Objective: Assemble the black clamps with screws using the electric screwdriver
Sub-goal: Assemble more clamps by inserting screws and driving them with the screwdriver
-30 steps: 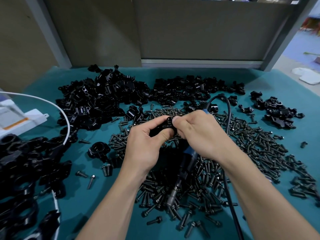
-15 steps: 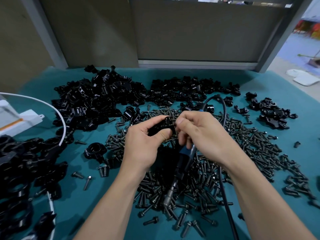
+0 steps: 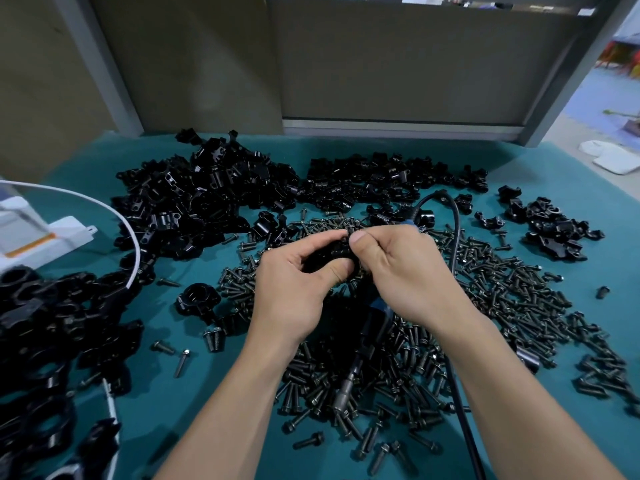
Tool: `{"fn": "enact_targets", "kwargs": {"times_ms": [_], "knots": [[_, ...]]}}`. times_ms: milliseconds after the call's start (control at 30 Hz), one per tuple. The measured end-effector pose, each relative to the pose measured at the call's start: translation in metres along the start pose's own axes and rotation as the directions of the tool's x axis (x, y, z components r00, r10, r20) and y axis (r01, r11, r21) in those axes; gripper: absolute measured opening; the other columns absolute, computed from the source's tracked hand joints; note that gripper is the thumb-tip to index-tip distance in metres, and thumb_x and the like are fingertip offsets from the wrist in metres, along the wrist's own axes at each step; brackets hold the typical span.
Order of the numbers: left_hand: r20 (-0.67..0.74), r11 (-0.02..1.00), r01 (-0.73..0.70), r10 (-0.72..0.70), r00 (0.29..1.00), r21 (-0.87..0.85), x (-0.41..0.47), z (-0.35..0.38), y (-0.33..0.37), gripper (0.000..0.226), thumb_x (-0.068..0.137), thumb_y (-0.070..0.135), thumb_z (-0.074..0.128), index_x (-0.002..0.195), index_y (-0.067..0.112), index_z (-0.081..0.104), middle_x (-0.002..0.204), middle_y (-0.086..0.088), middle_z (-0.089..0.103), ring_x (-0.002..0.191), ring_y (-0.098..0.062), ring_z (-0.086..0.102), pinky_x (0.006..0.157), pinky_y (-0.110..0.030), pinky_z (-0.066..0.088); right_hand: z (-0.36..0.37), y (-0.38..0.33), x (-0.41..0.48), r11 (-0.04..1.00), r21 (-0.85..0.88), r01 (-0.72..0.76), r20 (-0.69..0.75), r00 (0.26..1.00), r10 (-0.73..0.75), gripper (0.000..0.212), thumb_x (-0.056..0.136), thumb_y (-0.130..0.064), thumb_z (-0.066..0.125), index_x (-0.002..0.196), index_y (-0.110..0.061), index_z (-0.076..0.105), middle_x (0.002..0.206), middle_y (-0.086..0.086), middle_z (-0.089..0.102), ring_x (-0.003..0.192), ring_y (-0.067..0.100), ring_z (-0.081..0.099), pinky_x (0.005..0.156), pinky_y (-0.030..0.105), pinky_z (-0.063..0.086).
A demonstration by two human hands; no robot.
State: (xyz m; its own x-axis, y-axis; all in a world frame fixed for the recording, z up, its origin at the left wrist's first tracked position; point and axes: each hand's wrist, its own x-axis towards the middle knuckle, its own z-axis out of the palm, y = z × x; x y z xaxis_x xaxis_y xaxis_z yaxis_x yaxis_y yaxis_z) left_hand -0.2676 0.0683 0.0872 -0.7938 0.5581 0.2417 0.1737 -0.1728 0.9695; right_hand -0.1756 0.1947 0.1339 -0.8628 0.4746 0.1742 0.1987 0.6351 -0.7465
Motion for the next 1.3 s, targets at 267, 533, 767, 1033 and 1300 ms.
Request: {"fn": "enact_targets", "kwargs": {"times_ms": [267,533,767,1033,1300], "knots": [[-0.057,1.000,0.010,-0.009,0.998,0.013,0.001,0.001,-0.001,0.046,0.080,0.006,0.088,0.103,0.044,0.081,0.100,0.013,0.080,0.093,-0.008,0.076,0.080,-0.022,0.060,-0.002,0.004,-0.005,0.998,0.061,0.014,-0.004,1.000,-0.013,0.011,0.099,-0.025,0.064,0.090,-0.031,0.064,0.066,-0.005,0.070,0.057,0.012,0.062,0.057,0.023,0.049],[-0.047,0.988,0.043,-0.051,0.998,-0.148,0.001,0.000,0.004,0.049,0.085,-0.007,0.077,0.096,0.040,0.082,0.102,0.010,0.080,0.096,-0.003,0.075,0.079,-0.016,0.058,0.003,0.004,-0.003,0.998,0.055,0.031,-0.046,0.999,-0.029,0.036,0.086,-0.012,0.078,0.104,-0.042,0.069,0.088,-0.029,0.070,0.093,-0.014,0.064,0.078,0.002,0.047],[-0.081,0.991,0.020,-0.031,0.996,-0.131,0.001,0.000,0.004,0.040,0.082,0.013,0.086,0.109,0.042,0.081,0.117,0.009,0.078,0.117,-0.010,0.071,0.105,-0.035,0.055,0.007,-0.002,-0.003,0.995,0.050,0.088,-0.124,0.989,-0.081,0.032,0.090,-0.010,0.076,0.104,-0.039,0.071,0.090,-0.024,0.073,0.093,-0.009,0.066,0.079,0.004,0.048],[-0.184,0.994,0.067,-0.082,0.979,-0.085,0.008,-0.003,-0.008,0.034,0.083,0.021,0.086,0.113,0.034,0.080,0.117,0.011,0.078,0.114,-0.010,0.072,0.108,-0.040,0.054,-0.015,-0.004,-0.016,0.936,-0.194,-0.294,-0.229,0.941,0.248,0.031,0.094,-0.050,0.066,0.110,-0.024,0.064,0.091,-0.007,0.073,0.078,0.010,0.067,0.072,0.029,0.053],[-0.302,0.992,0.123,-0.120,0.946,-0.011,0.016,-0.008,-0.009,0.037,0.090,0.017,0.082,0.124,0.029,0.076,0.119,0.013,0.076,0.114,-0.005,0.070,0.107,-0.035,0.054,0.024,-0.022,-0.023,0.634,-0.458,-0.623,-0.197,0.767,0.611,0.100,0.090,-0.074,0.057,0.156,-0.006,0.023,0.124,0.012,0.062,0.107,0.035,0.064,0.075,0.039,0.041]]}}
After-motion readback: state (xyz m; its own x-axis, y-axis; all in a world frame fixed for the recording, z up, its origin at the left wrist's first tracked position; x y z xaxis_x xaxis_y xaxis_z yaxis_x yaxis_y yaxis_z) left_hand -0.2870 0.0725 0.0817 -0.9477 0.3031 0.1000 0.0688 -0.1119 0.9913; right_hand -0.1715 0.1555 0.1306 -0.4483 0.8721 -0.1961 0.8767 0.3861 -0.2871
